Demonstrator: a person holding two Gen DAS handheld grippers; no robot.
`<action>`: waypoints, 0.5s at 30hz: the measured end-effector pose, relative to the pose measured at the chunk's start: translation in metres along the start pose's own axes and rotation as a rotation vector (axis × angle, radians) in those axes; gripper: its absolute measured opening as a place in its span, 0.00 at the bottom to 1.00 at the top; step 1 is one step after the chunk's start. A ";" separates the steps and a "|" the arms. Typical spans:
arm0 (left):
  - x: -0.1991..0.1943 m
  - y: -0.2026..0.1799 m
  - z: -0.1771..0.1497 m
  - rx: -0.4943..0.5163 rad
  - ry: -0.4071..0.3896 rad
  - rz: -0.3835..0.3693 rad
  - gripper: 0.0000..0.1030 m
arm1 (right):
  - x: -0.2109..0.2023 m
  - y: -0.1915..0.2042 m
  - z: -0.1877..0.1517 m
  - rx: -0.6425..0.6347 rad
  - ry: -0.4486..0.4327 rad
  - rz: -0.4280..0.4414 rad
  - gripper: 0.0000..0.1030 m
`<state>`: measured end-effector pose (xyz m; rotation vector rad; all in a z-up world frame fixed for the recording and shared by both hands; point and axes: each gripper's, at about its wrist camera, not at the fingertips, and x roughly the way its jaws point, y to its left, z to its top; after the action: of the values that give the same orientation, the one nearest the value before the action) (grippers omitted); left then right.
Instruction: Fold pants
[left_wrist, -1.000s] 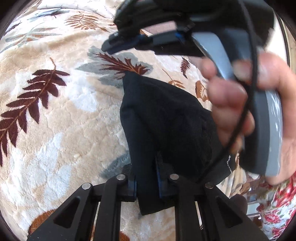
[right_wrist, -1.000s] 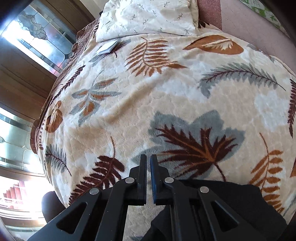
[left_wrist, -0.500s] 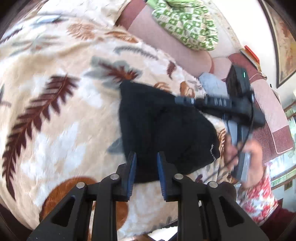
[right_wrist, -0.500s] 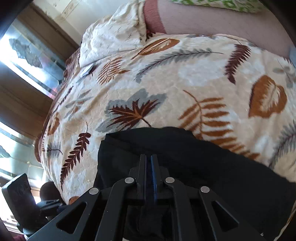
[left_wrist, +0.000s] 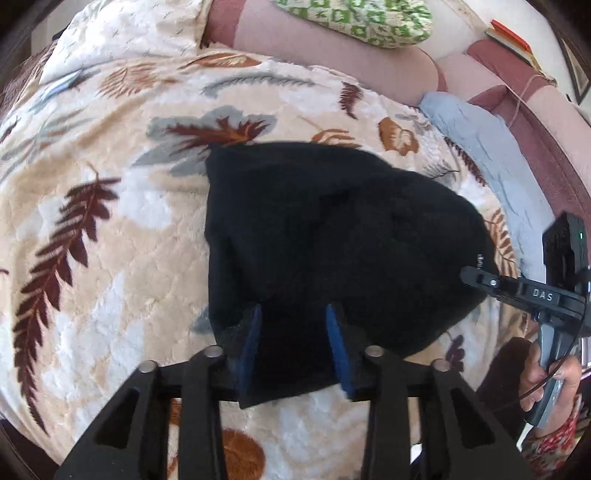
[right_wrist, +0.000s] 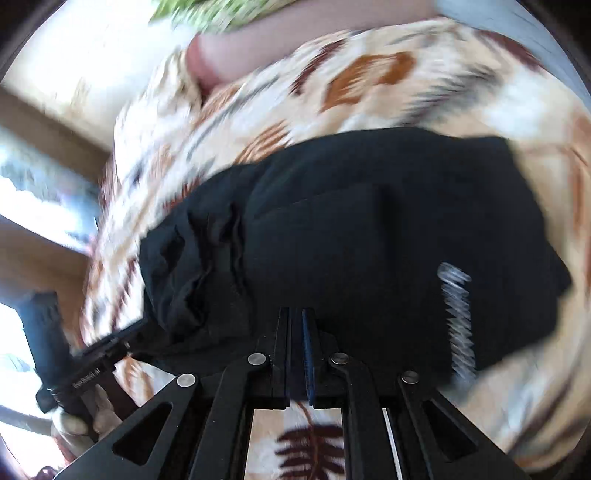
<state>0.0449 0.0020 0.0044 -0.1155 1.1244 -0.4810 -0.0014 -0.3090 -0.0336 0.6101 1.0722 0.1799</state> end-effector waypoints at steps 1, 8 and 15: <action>-0.006 -0.006 0.003 0.028 -0.017 -0.001 0.42 | -0.017 -0.012 -0.008 0.053 -0.053 0.037 0.10; -0.010 -0.084 0.052 0.234 -0.052 -0.041 0.48 | -0.070 -0.070 -0.055 0.295 -0.304 0.094 0.77; 0.030 -0.172 0.094 0.380 -0.001 -0.129 0.55 | -0.059 -0.090 -0.063 0.335 -0.319 0.112 0.77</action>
<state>0.0848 -0.1779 0.0763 0.1448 1.0099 -0.8010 -0.0980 -0.3841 -0.0585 0.9666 0.7625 -0.0030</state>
